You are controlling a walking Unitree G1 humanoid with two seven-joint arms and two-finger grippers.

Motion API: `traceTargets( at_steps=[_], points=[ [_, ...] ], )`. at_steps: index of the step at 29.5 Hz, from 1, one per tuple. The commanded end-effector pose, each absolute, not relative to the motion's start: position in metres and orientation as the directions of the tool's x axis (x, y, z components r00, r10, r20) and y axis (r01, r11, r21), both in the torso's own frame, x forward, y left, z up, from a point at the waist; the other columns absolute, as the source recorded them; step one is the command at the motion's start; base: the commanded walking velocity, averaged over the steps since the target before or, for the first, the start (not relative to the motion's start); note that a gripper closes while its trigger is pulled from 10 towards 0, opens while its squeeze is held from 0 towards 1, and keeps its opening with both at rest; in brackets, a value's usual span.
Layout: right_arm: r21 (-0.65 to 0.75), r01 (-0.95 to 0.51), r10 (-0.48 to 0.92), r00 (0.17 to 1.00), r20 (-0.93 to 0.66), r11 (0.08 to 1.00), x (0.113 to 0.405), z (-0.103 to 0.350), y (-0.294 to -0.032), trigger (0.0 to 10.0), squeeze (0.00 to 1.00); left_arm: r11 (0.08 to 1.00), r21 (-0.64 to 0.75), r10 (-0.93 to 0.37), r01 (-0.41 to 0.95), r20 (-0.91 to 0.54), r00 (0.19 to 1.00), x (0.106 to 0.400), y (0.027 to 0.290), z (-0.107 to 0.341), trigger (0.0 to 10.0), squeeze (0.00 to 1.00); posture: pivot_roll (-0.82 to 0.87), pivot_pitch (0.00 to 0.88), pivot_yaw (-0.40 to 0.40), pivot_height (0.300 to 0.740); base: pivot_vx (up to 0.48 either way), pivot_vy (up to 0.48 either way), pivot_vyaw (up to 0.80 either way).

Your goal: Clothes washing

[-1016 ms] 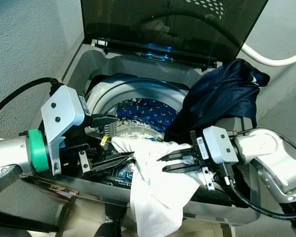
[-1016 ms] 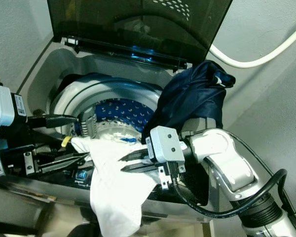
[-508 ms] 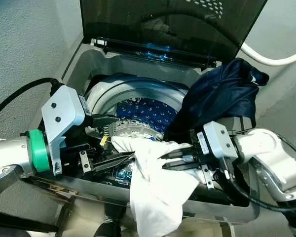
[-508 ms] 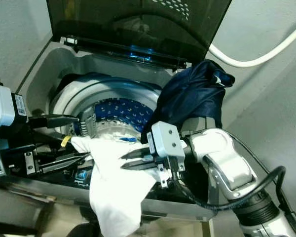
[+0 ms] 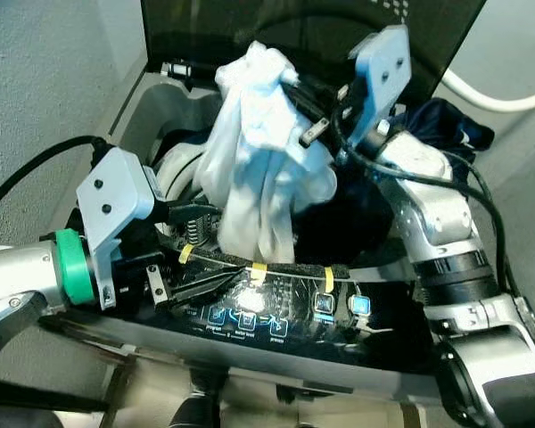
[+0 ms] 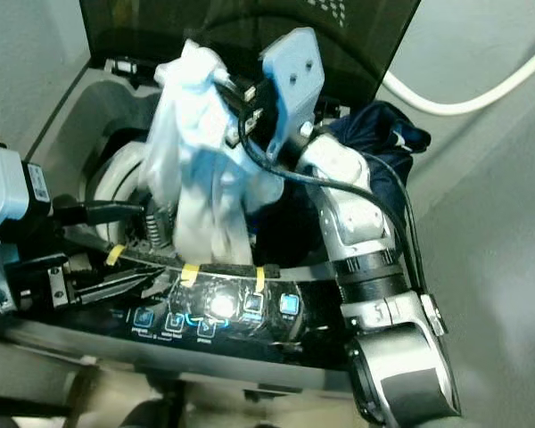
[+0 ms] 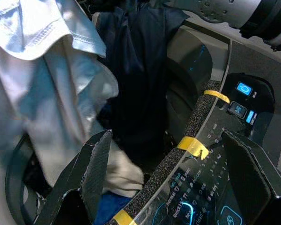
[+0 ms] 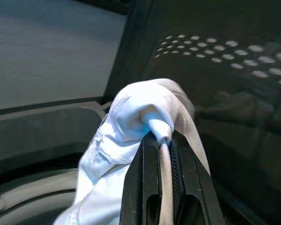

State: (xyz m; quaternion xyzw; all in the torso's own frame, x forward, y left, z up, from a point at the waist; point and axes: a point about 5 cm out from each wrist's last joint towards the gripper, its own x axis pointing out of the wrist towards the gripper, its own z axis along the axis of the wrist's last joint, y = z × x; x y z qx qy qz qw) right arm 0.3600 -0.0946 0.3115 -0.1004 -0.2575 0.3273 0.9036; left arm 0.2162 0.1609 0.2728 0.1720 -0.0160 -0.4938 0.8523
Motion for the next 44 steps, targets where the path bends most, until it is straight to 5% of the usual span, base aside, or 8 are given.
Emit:
traceTargets(
  at_steps=[1,7,8,14,15,33,36,44],
  points=[
    [-0.389,-0.510,0.641,0.642,0.422,0.767,0.358,0.316,-0.098,10.0,0.00,0.440,0.309,-0.855,0.843,-0.145,0.499,0.213,0.158,0.271,10.0,0.00,0.13,0.086,-0.023,0.740,0.000,0.000,0.00],
    [-0.458,-0.548,0.710,0.601,0.366,0.700,0.349,0.306,-0.101,10.0,0.00,0.444,0.305,-0.853,0.843,-0.143,0.501,0.212,0.159,0.271,10.0,0.00,0.12,0.091,-0.021,0.740,0.000,0.000,0.00],
    [-0.467,-0.590,0.749,0.571,0.336,0.659,0.345,0.302,-0.103,10.0,1.00,0.442,0.302,-0.855,0.845,-0.142,0.498,0.212,0.158,0.270,10.0,0.00,0.11,0.092,-0.018,0.740,0.000,0.000,0.00],
    [-0.458,-0.670,0.811,0.501,0.302,0.584,0.335,0.299,-0.107,10.0,1.00,0.436,0.296,-0.861,0.850,-0.138,0.490,0.214,0.156,0.269,10.0,0.00,0.10,0.091,-0.012,0.740,0.000,0.000,0.00],
    [-0.455,-0.686,0.823,0.482,0.299,0.567,0.333,0.300,-0.108,10.0,0.00,0.433,0.295,-0.863,0.852,-0.137,0.486,0.215,0.156,0.269,10.0,0.00,0.09,0.090,-0.011,0.740,0.000,0.000,0.00],
    [-0.376,-0.925,0.975,0.134,-0.180,0.057,0.281,0.251,-0.148,10.0,0.00,0.441,0.293,-0.859,0.848,-0.137,0.494,0.215,0.158,0.268,10.0,0.00,0.09,0.087,-0.013,0.740,0.000,0.000,0.00],
    [-0.388,-0.753,0.846,0.477,0.237,0.532,0.313,0.299,-0.173,10.0,0.00,0.474,0.308,-0.846,0.825,-0.101,0.524,0.222,0.157,0.271,10.0,0.00,0.10,0.082,-0.005,0.740,0.000,0.000,0.00],
    [-0.050,-0.499,0.441,0.710,0.550,0.865,0.322,0.301,-0.178,10.0,0.00,0.741,0.290,-0.661,0.605,0.159,0.733,0.259,0.160,0.295,10.0,0.00,0.09,0.075,-0.004,0.740,0.000,0.000,0.00]
  ],
)
